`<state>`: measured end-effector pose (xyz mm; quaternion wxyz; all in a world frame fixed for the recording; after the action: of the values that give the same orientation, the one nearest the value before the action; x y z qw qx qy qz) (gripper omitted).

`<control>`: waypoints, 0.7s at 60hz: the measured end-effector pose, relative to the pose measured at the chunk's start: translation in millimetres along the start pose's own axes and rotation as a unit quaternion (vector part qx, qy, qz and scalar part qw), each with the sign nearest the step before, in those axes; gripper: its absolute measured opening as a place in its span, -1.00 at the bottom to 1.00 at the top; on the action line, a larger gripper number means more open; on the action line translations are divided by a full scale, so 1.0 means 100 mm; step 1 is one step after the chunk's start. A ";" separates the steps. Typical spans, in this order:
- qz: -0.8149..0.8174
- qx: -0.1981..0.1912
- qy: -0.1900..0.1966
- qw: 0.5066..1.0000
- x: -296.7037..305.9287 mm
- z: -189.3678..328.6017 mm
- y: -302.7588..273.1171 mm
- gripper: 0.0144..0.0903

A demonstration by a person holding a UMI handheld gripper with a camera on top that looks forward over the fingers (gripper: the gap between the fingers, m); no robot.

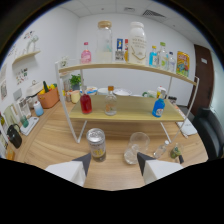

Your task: Make me a cup of Mojito.

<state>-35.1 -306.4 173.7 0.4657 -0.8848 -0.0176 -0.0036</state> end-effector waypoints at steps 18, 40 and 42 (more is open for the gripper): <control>0.000 -0.025 0.040 0.999 0.52 -0.24 0.30 0.88; 0.008 -0.018 0.050 0.999 0.65 -0.30 0.21 0.89; 0.009 -0.018 0.049 0.999 0.64 -0.31 0.21 0.89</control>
<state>29.6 -341.7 175.3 0.4502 -0.8918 0.0128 -0.0428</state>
